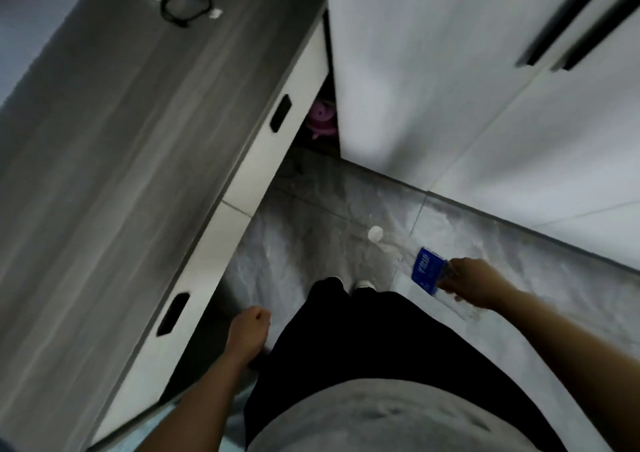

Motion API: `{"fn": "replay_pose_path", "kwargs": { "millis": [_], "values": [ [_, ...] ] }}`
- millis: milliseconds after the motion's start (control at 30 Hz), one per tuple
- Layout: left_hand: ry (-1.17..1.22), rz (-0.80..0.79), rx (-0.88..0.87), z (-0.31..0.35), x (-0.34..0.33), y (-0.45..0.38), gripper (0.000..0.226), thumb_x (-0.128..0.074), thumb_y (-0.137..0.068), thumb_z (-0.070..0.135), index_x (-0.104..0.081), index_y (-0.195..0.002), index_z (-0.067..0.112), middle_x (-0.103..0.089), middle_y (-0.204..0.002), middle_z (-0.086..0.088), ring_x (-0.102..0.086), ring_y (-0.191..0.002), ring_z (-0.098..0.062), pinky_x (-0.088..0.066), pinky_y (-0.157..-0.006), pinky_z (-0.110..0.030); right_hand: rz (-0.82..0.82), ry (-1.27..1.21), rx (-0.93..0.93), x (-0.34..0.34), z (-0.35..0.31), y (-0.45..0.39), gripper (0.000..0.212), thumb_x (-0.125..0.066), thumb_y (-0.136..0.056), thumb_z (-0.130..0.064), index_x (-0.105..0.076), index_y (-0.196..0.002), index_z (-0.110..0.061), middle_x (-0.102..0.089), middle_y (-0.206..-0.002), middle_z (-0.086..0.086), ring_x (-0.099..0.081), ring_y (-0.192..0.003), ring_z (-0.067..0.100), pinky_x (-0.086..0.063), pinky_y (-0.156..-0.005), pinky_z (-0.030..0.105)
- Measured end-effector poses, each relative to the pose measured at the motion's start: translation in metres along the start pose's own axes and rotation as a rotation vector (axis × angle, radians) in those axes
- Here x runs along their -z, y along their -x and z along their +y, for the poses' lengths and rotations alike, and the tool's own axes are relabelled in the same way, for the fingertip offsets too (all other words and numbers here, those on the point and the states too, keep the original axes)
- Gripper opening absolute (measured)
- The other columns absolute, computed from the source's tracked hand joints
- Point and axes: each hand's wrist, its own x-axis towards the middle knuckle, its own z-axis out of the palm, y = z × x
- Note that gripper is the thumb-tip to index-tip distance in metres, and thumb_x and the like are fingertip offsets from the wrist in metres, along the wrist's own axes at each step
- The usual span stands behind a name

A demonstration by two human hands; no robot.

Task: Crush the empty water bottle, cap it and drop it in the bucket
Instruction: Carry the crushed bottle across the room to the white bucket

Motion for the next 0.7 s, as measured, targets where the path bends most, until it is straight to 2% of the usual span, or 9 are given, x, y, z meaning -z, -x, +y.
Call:
{"fn": "replay_pose_path", "kwargs": {
  "millis": [67, 133, 267, 433, 567, 633, 700],
  "values": [
    [-0.054, -0.041, -0.054, 0.012, 0.005, -0.012, 0.039, -0.045, -0.092, 0.017, -0.044, -0.053, 0.016, -0.049, -0.060, -0.004, -0.048, -0.064, -0.021, -0.030, -0.059, -0.030, 0.029, -0.020, -0.071, -0.007, 0.018, 0.007, 0.032, -0.054, -0.091, -0.031, -0.060, -0.105, -0.002, -0.069, -0.105, 0.017, -0.065, -0.094, 0.030, -0.051, -0.086, 0.038],
    [-0.065, -0.085, -0.078, 0.026, 0.010, -0.027, 0.038, -0.045, -0.091, 0.016, -0.044, -0.053, 0.014, -0.051, -0.060, -0.008, -0.048, -0.060, -0.021, -0.033, -0.059, -0.030, 0.051, -0.099, -0.152, -0.017, 0.034, 0.016, 0.034, -0.053, -0.091, -0.033, -0.060, -0.105, -0.003, -0.069, -0.104, 0.017, -0.065, -0.094, 0.030, -0.051, -0.085, 0.037],
    [-0.128, -0.136, -0.143, 0.059, 0.018, -0.061, 0.036, -0.048, -0.089, 0.017, -0.053, -0.053, 0.013, -0.059, -0.064, -0.010, -0.057, -0.067, -0.028, -0.040, -0.065, -0.033, 0.117, -0.280, -0.305, -0.049, 0.061, 0.032, 0.034, -0.052, -0.091, -0.034, -0.061, -0.103, -0.003, -0.068, -0.102, 0.017, -0.066, -0.090, 0.030, -0.053, -0.083, 0.038],
    [-0.337, -0.239, -0.333, 0.113, 0.025, -0.091, 0.045, -0.044, -0.091, 0.015, -0.043, -0.047, 0.016, -0.050, -0.060, -0.021, -0.047, -0.062, -0.023, -0.032, -0.063, -0.033, 0.255, -0.556, -0.513, -0.101, 0.093, 0.062, 0.030, -0.056, -0.089, -0.030, -0.063, -0.097, -0.002, -0.069, -0.098, 0.021, -0.066, -0.087, 0.035, -0.053, -0.081, 0.040],
    [-0.532, -0.314, -0.466, 0.172, 0.003, -0.094, 0.042, -0.042, -0.095, 0.019, -0.045, -0.053, 0.014, -0.050, -0.061, -0.011, -0.051, -0.068, -0.026, -0.035, -0.066, -0.033, 0.324, -0.675, -0.655, -0.144, 0.124, 0.089, 0.030, -0.056, -0.090, -0.029, -0.064, -0.100, -0.002, -0.069, -0.104, 0.023, -0.065, -0.093, 0.035, -0.049, -0.076, 0.034],
    [-0.653, -0.329, -0.547, 0.204, -0.019, -0.087, 0.039, -0.042, -0.095, 0.018, -0.053, -0.058, 0.009, -0.059, -0.067, -0.015, -0.058, -0.075, -0.030, -0.041, -0.069, -0.035, 0.337, -0.728, -0.719, -0.162, 0.145, 0.102, 0.029, -0.056, -0.090, -0.026, -0.063, -0.102, -0.001, -0.068, -0.107, 0.024, -0.063, -0.098, 0.035, -0.046, -0.074, 0.034],
    [-0.693, -0.343, -0.599, 0.237, -0.049, -0.073, 0.035, -0.042, -0.095, 0.016, -0.064, -0.076, -0.005, -0.067, -0.089, -0.029, -0.063, -0.090, -0.037, -0.048, -0.081, -0.041, 0.353, -0.814, -0.776, -0.178, 0.171, 0.114, 0.028, -0.057, -0.089, -0.025, -0.063, -0.102, -0.001, -0.068, -0.107, 0.023, -0.063, -0.098, 0.036, -0.043, -0.071, 0.033]
  ]
}}
